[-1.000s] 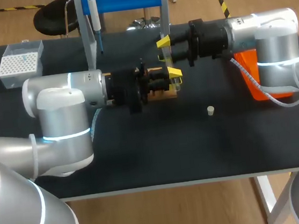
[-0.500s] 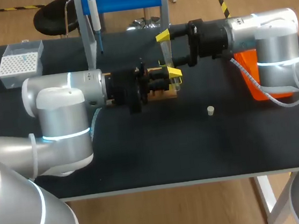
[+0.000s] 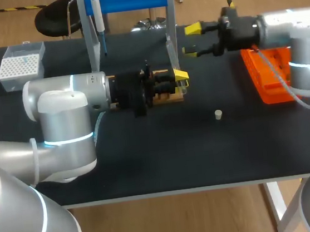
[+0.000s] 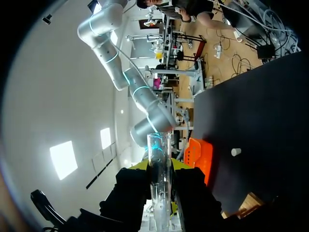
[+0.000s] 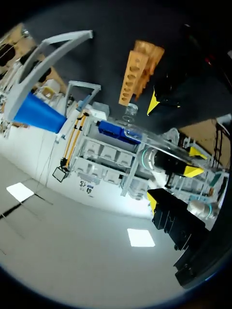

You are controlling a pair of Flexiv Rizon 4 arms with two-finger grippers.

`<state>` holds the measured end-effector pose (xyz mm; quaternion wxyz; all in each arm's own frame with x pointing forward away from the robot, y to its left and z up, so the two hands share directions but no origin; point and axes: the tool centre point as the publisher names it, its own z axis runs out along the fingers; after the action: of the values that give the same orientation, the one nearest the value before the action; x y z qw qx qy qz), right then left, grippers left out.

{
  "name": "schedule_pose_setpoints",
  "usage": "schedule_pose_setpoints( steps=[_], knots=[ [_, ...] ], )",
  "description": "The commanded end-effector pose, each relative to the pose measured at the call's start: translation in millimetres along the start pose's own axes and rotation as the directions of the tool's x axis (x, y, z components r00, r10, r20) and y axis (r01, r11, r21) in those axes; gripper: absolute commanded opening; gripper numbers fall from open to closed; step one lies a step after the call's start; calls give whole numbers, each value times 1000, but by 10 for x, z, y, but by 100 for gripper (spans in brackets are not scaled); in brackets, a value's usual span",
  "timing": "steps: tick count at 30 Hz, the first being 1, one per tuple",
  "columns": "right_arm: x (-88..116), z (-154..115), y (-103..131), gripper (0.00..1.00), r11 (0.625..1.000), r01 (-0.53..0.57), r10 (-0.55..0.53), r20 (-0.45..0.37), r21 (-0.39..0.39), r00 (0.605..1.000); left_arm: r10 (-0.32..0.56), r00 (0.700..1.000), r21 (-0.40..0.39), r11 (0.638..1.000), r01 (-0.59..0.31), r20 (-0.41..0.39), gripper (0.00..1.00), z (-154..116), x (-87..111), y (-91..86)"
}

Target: Invert the test tube, pick up the pipette, mount the tip to pipette, aspirate from beaker and dispense into the tube, eject the tip, return the pipette, and cap with the stopper.

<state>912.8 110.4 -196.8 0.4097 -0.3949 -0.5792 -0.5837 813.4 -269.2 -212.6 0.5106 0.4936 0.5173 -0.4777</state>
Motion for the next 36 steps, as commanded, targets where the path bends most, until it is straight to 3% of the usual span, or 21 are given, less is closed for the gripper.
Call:
schedule_pose_setpoints(
  steps=[1, 6, 13, 19, 22, 29, 36],
  knots=[
    [101, -368, -198, 100, 976, 213, -209, 97, -34, 973, 0, 1000, 2, 1000, 0, -1, 0, 2, -4, 6],
    [6, -504, -311, 100, 920, 392, -382, 205, -9, 901, 0, 1000, 2, 1000, 0, -1, 0, 2, -4, 6],
    [-198, -528, -531, 100, 733, 675, -653, 365, 83, 664, 0, 1000, 2, 1000, 0, -1, 0, 2, -4, 6],
    [-451, -458, -670, 100, 614, 756, -760, 428, 227, 489, 0, 1000, 2, 1000, 0, -1, 0, 2, -4, 6],
    [-574, -425, -679, 100, 573, 769, -789, 442, 284, 426, 0, 1000, 2, 1000, 0, -1, 0, 2, -4, 6],
    [-764, -350, -614, 100, 552, 755, -800, 481, 354, 359, 0, 1000, 2, 1000, 0, -1, 0, 2, -4, 6],
    [-885, -284, -562, 100, 548, 732, -806, 490, 405, 332, 0, 1000, 2, 1000, 0, -1, 0, 2, -4, 6]
  ],
)
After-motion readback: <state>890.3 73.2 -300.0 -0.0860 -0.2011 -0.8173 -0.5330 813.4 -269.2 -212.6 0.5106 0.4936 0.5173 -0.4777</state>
